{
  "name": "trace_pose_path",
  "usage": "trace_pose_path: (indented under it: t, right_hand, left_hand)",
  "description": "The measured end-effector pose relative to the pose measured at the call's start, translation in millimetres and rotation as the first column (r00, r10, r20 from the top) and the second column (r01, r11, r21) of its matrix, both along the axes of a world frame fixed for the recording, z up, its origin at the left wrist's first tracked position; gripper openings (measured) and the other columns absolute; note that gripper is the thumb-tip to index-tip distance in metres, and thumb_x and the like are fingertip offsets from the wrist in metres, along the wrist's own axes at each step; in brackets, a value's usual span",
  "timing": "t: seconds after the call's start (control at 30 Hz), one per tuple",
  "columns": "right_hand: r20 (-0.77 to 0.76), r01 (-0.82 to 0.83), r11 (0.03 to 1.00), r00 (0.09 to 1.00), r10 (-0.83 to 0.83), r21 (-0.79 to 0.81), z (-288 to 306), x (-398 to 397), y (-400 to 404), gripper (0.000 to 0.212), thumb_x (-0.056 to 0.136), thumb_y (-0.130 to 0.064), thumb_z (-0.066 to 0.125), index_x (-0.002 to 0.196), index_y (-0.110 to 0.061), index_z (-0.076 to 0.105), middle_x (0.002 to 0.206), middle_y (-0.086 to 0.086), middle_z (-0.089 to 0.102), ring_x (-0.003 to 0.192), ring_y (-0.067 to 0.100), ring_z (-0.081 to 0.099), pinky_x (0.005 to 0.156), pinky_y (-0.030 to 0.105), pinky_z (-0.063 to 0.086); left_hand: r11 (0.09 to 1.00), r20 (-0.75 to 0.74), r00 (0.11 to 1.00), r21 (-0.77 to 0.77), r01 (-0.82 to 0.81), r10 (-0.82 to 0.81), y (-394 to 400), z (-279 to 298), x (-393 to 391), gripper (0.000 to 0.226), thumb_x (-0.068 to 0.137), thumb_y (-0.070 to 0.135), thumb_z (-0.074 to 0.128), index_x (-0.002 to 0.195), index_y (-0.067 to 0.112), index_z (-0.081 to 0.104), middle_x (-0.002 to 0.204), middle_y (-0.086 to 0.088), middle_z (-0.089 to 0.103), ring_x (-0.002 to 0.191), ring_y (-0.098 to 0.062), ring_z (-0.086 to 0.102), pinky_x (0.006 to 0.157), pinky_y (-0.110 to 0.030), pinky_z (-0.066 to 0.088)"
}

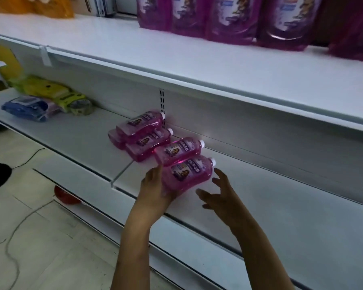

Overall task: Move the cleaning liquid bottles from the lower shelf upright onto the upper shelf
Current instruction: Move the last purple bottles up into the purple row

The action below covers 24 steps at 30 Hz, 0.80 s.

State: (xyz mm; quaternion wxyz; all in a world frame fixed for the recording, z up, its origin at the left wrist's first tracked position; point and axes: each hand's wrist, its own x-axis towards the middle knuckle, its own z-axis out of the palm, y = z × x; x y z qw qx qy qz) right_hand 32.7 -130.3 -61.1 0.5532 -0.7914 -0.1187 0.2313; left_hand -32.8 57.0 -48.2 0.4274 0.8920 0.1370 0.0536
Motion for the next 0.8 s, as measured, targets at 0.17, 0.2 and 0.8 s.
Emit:
trace_pose_path:
  t: [0.17,0.2,0.8]
  right_hand:
    - [0.117,0.222,0.956,0.962,-0.247,0.19,-14.9,25.3,40.7,0.038,0.089,0.01,0.065,0.114,-0.015,0.052,0.101,0.007,0.061,0.078,0.0,0.067,0.061,0.017,0.053]
    - [0.085,0.278,0.941,0.951,-0.298,0.191,-19.5,27.1,46.4,0.043,0.089,0.006,0.067,0.125,-0.01,0.05,0.106,0.01,0.062,0.087,0.009,0.067,0.067,0.023,0.055]
    - [-0.133,0.483,0.708,0.861,-0.49,0.515,-19.3,-24.3,63.8,0.072,0.083,0.012,0.069,0.142,-0.02,0.043,0.119,0.001,0.062,0.092,0.007,0.071,0.068,0.026,0.059]
  left_hand:
    - [0.983,-0.042,0.991,-0.138,0.117,-0.124,30.1,-16.3,12.6,0.078,0.083,0.033,0.076,0.147,0.041,0.033,0.13,0.002,0.051,0.119,-0.015,0.054,0.101,-0.028,0.043]
    - [0.979,-0.058,0.986,-0.144,0.145,-0.155,36.3,-18.8,16.4,0.083,0.082,0.033,0.077,0.149,0.042,0.029,0.133,-0.001,0.05,0.121,-0.017,0.054,0.102,-0.029,0.042]
    - [0.907,0.136,0.935,-0.231,0.351,-0.327,47.5,-41.0,13.7,0.106,0.054,0.031,0.096,0.142,0.043,0.04,0.133,0.009,0.045,0.122,-0.009,0.052,0.098,-0.028,0.053]
